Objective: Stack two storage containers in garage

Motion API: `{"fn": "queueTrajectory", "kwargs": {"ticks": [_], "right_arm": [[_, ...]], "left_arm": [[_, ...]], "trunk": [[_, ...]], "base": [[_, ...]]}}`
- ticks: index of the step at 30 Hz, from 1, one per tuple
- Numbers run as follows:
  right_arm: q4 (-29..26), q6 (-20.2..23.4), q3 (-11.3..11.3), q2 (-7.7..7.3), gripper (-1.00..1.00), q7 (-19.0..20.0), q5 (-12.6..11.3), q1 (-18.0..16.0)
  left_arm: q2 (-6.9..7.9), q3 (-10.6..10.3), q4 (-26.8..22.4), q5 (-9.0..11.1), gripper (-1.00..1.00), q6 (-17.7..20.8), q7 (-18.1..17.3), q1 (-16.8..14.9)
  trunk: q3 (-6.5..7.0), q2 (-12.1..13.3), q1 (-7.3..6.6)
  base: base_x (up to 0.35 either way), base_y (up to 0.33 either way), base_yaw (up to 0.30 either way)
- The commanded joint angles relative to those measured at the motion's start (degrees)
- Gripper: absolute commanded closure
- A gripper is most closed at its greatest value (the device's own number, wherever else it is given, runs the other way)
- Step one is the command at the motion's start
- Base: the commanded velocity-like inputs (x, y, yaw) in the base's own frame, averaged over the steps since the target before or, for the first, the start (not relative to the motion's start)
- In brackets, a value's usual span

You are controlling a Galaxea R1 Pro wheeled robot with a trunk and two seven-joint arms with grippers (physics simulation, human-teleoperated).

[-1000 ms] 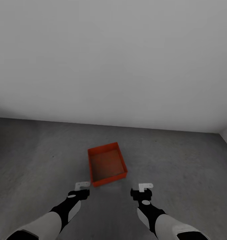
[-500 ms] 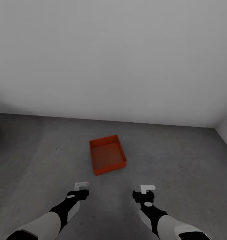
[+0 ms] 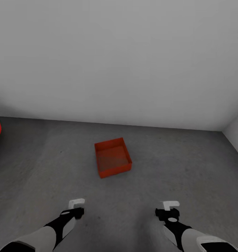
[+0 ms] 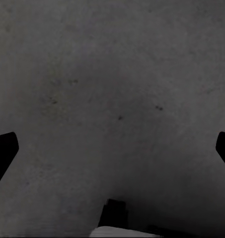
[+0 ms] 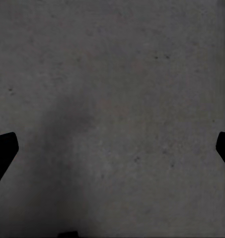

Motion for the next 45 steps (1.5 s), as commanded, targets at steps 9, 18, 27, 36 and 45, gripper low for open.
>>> {"fn": "queueTrajectory", "kwargs": {"ticks": [9, 18, 27, 36, 45], "right_arm": [[0.4, -0.1, 0.2, -4.52, -1.0, 3.2, 0.3, 5.9], [0.4, 0.0, 0.2, -4.64, -1.0, 7.6, 0.3, 21.0], [0.4, -0.6, 0.1, -4.42, -1.0, 9.5, 0.3, 30.7], [0.4, -0.7, 0.1, -4.38, -1.0, 9.7, 0.3, 32.5], [0.4, -0.3, 0.1, -4.22, -1.0, 9.6, 0.5, 32.6]], "left_arm": [[0.97, -0.5, 5.4, 2.1, -1.0, 0.3, -0.1, 0.5], [0.93, -0.5, 5.8, 2.2, -1.0, 0.1, -0.2, 7.6], [0.45, -0.5, 5.8, 2.0, -1.0, -0.4, -0.2, 16.7], [0.61, -0.6, 5.7, 1.9, -1.0, -3.6, -0.2, 19.6], [0.69, -0.7, 5.6, 1.7, -1.0, -4.0, -0.1, 19.9]], "trunk": [[-0.05, 0.0, 0.0], [-0.05, 0.0, 0.0], [0.13, 0.0, 0.0], [0.88, 0.0, 0.0], [1.71, 0.0, 0.0]], "base": [[-0.005, 0.0, 0.0], [0.0, 0.0, 0.0], [0.0, 0.0, 0.0], [0.0, 0.0, 0.0], [0.0, 0.0, 0.0]]}}
